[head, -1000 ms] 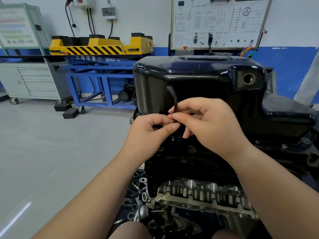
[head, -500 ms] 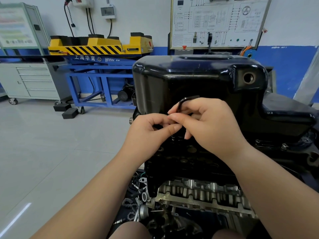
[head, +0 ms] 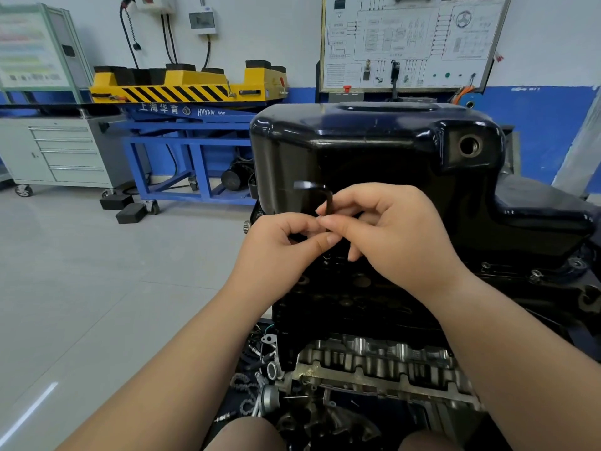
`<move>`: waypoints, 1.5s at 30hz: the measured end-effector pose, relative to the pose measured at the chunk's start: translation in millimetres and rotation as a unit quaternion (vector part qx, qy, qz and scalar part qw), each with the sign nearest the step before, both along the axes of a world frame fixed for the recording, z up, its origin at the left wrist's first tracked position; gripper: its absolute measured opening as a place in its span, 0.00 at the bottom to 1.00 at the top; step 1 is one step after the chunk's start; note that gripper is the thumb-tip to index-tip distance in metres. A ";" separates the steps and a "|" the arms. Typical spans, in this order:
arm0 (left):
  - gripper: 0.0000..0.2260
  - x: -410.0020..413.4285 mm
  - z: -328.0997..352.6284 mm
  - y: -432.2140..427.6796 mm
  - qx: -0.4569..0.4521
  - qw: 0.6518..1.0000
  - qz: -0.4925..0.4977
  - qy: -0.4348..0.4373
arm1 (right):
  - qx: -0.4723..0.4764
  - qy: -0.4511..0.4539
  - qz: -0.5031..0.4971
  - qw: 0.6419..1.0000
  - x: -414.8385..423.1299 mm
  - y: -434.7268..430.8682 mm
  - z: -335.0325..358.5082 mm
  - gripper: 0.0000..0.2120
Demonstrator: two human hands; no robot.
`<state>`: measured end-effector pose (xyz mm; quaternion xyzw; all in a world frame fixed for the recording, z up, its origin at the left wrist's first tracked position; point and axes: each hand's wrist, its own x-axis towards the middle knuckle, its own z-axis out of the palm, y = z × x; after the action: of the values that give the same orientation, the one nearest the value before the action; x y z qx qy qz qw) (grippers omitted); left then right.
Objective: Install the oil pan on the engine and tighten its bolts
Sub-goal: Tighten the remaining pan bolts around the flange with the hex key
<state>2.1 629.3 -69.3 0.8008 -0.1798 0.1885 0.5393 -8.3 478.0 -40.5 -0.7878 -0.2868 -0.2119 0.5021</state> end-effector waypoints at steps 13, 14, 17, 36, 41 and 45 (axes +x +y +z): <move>0.03 0.6 -1.2 -0.3 -0.007 1.000 -0.016 -0.003 | -0.010 -0.014 0.009 1.000 -4.2 1.9 -1.5 0.09; 0.03 0.2 -1.8 -0.5 -0.009 1.000 -0.017 -0.006 | 0.002 -0.014 -0.002 1.000 -3.4 2.5 -1.3 0.07; 0.03 -1.7 -2.9 -3.4 -0.026 1.000 0.000 -0.017 | 0.037 -0.010 -0.017 0.999 -2.8 5.3 -1.7 0.04; 0.04 -3.1 -5.4 -7.4 -0.039 0.999 0.013 -0.012 | 0.039 -0.019 -0.023 0.999 -3.8 4.5 -8.6 0.06; 0.04 -3.2 -4.5 -6.5 -0.023 1.000 0.005 -0.010 | 0.026 -0.015 -0.009 1.000 -6.5 5.2 -12.2 0.04; 0.06 -3.4 -1.9 -4.3 -0.021 1.000 -0.018 0.006 | 0.044 -0.018 -0.018 0.999 -4.5 3.9 -11.9 0.08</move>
<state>-1.4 625.0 -71.3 0.7873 -0.1866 0.1778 0.5601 -12.9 481.9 -52.3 -0.7660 -0.2724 -0.2474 0.5271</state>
